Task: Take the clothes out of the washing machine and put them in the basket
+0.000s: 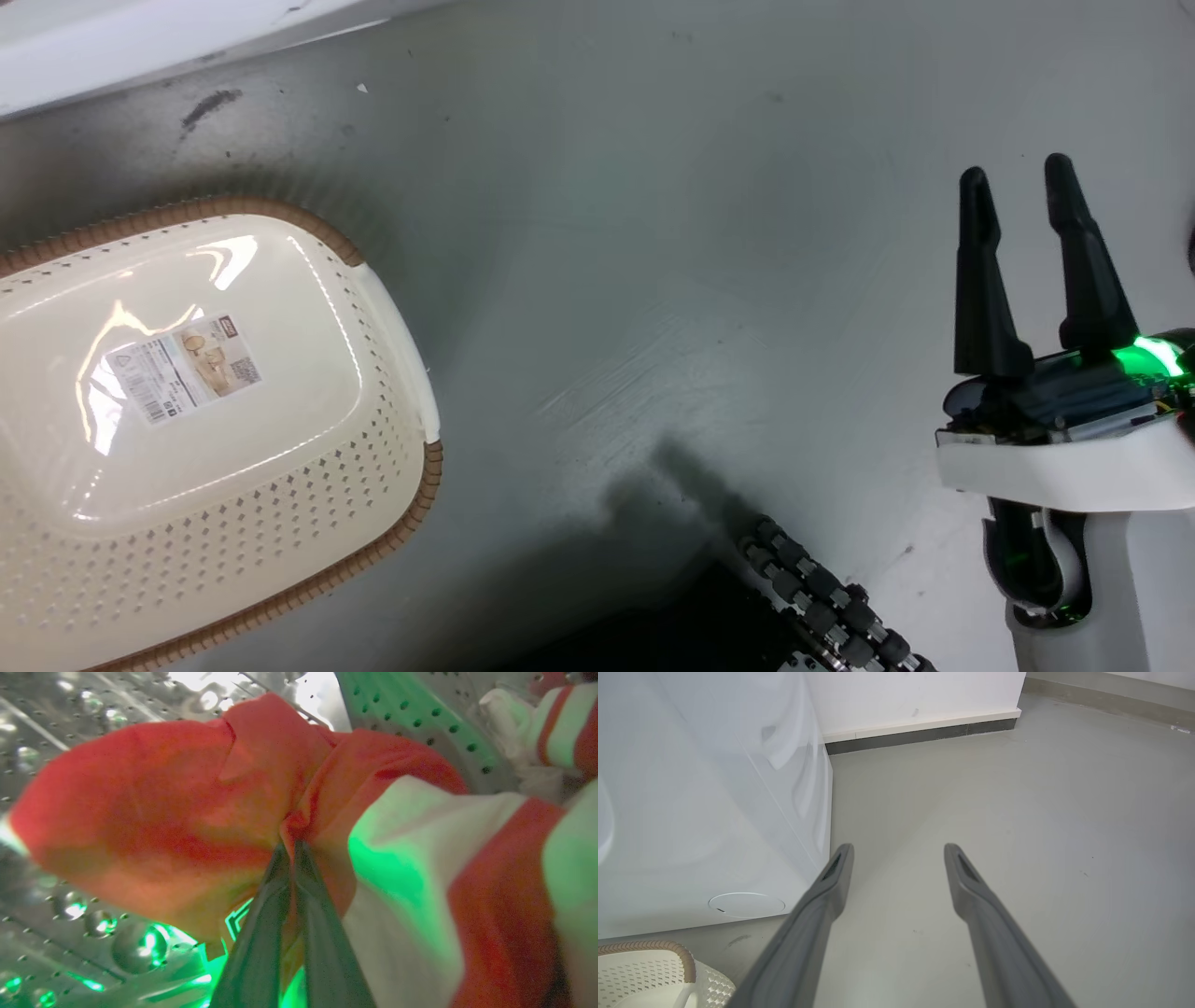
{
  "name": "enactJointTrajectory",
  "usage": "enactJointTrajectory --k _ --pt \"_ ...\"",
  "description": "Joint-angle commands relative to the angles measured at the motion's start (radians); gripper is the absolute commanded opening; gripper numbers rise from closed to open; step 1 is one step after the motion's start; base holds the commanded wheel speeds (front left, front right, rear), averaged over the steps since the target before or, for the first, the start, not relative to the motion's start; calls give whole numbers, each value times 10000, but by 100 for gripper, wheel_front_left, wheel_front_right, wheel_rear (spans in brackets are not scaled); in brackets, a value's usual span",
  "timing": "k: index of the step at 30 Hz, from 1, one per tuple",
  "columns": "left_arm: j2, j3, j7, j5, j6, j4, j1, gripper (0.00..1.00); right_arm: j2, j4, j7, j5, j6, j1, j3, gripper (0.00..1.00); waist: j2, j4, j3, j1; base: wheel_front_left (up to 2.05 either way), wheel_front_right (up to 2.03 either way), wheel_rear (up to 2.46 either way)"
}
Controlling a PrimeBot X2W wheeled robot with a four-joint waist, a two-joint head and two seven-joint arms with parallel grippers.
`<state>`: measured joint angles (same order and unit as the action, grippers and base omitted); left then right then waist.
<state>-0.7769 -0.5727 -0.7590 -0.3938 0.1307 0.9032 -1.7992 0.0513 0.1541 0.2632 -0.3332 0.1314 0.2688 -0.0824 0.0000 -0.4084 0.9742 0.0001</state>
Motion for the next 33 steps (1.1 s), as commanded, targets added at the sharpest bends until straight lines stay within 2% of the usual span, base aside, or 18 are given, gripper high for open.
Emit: enactJointTrajectory --k 1,10,19,28,33 --pt "29 7 749 -35 -39 141 247 0 -20 -58 25 164 -14 261 229 100 0 241 -325 -1 0 0 0" --pt "772 -498 3667 -74 -32 861 1972 0 -15 -484 25 1036 -14 57 912 100 0 1200 -1974 -1 0 0 0" --pt "1928 -944 5866 -1089 -14 1306 4331 0 -14 -759 25 1867 -14 -490 1115 100 0 2032 -4219 -1 0 0 0" --pt "2382 -1328 7871 -1822 -10 987 6640 0 -15 -1015 25 2533 -14 -1134 1253 100 0 2694 -6170 -1 0 0 0" --pt "2644 -1464 8941 -1827 -135 534 7680 0 -15 -1203 25 2765 -14 -1588 1403 100 0 3070 -7159 -1 0 0 0"
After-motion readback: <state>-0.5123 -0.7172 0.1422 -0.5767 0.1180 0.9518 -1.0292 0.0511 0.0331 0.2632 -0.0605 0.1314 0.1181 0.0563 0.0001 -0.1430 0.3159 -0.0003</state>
